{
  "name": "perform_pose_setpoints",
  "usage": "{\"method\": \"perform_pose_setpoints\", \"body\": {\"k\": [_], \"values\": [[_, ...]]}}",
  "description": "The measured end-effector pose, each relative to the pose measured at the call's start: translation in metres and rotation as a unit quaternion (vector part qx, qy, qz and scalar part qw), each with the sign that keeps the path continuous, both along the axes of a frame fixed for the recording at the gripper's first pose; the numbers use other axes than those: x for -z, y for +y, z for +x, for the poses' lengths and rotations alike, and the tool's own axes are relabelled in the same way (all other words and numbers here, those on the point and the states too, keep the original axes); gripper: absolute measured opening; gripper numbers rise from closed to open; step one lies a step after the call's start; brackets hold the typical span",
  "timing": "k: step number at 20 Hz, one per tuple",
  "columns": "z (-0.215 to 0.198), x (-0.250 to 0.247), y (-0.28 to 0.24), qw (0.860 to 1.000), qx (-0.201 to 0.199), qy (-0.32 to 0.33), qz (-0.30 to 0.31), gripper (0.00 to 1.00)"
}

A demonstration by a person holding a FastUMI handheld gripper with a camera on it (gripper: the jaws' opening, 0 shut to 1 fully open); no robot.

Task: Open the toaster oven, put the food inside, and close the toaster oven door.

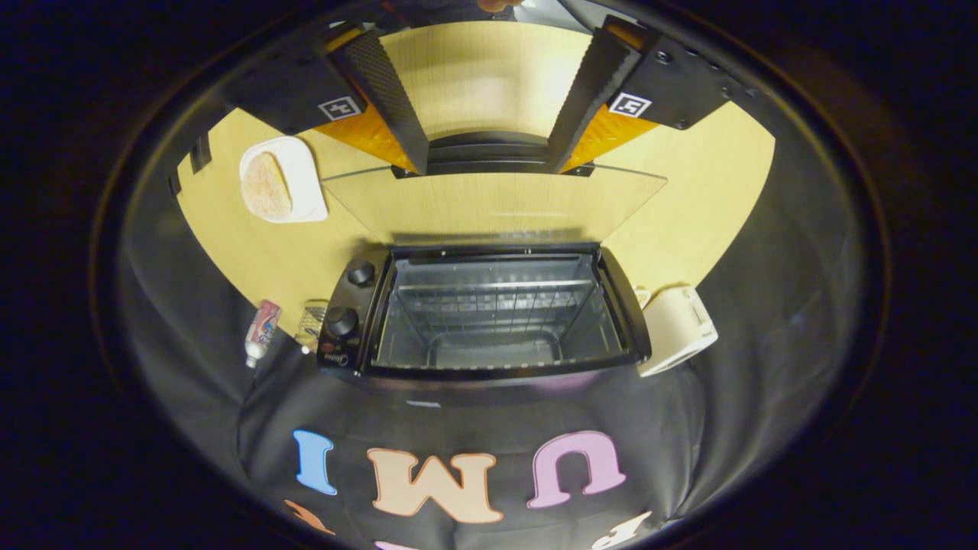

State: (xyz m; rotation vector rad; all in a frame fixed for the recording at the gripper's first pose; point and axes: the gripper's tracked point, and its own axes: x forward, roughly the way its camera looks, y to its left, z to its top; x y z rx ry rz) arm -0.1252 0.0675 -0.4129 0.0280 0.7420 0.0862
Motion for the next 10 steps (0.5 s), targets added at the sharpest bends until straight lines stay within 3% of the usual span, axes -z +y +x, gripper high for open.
{"method": "perform_pose_setpoints", "body": {"k": [6, 10], "values": [[-0.020, 0.049, -0.001, 0.996, -0.017, 0.075, -0.040, 1.00], [-0.023, 0.037, -0.003, 0.996, -0.031, 0.067, -0.041, 1.00]]}}
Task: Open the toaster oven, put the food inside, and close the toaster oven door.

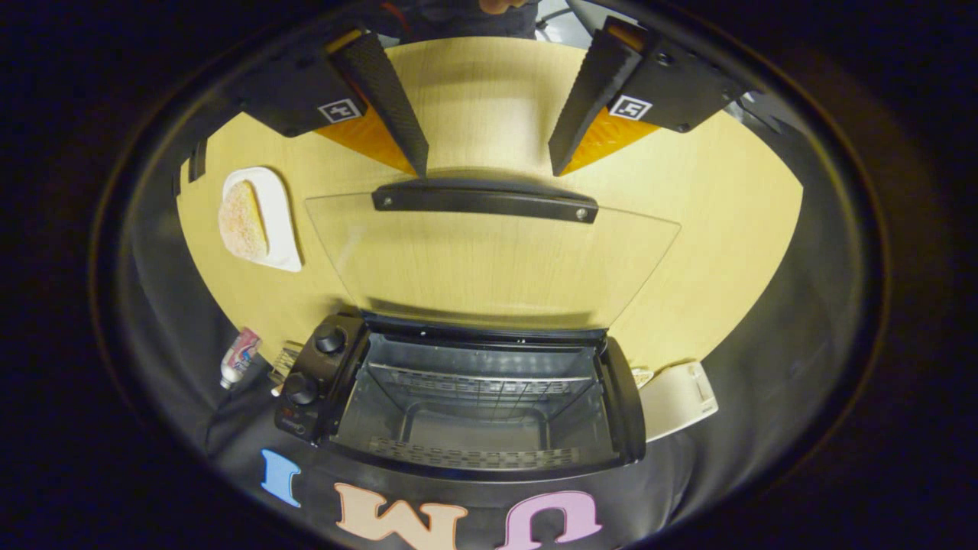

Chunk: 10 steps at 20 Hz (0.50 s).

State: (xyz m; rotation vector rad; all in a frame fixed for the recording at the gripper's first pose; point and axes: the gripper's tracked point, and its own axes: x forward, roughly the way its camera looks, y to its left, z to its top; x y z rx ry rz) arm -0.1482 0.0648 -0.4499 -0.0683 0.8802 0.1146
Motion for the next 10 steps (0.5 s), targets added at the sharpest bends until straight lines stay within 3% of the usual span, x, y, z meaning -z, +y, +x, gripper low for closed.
{"method": "perform_pose_setpoints", "body": {"k": [4, 10], "values": [[0.023, -0.056, -0.028, 0.997, 0.039, -0.066, 0.013, 1.00], [0.068, -0.096, -0.140, 0.983, 0.141, -0.111, -0.038, 1.00]]}}
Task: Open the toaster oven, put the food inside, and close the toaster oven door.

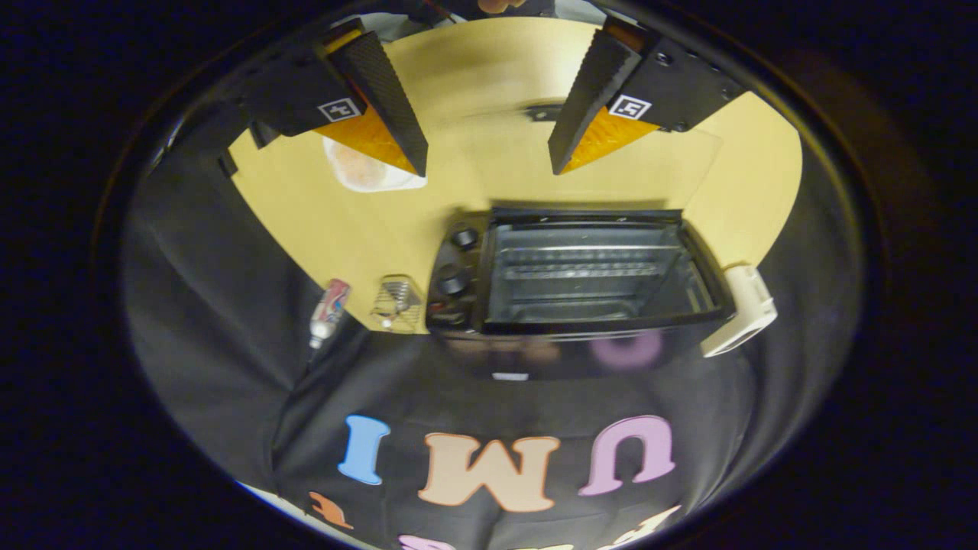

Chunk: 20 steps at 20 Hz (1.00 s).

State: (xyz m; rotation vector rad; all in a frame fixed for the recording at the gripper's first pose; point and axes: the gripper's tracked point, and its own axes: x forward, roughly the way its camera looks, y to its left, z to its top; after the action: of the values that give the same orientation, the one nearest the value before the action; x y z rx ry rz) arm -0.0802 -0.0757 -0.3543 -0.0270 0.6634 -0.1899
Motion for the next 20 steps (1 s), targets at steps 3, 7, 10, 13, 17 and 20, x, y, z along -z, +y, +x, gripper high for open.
{"method": "perform_pose_setpoints", "body": {"k": [3, 7, 10, 13, 17, 20], "values": [[0.008, 0.017, -0.057, 0.999, 0.048, 0.021, -0.015, 1.00], [0.011, 0.057, -0.108, 0.994, 0.092, 0.065, -0.013, 1.00], [0.008, 0.090, -0.126, 0.989, 0.110, 0.098, -0.002, 1.00], [0.007, 0.112, -0.130, 0.985, 0.115, 0.126, 0.004, 1.00], [0.008, 0.126, -0.134, 0.982, 0.121, 0.146, 0.001, 1.00], [0.007, 0.134, -0.146, 0.979, 0.133, 0.156, -0.004, 0.92]]}}
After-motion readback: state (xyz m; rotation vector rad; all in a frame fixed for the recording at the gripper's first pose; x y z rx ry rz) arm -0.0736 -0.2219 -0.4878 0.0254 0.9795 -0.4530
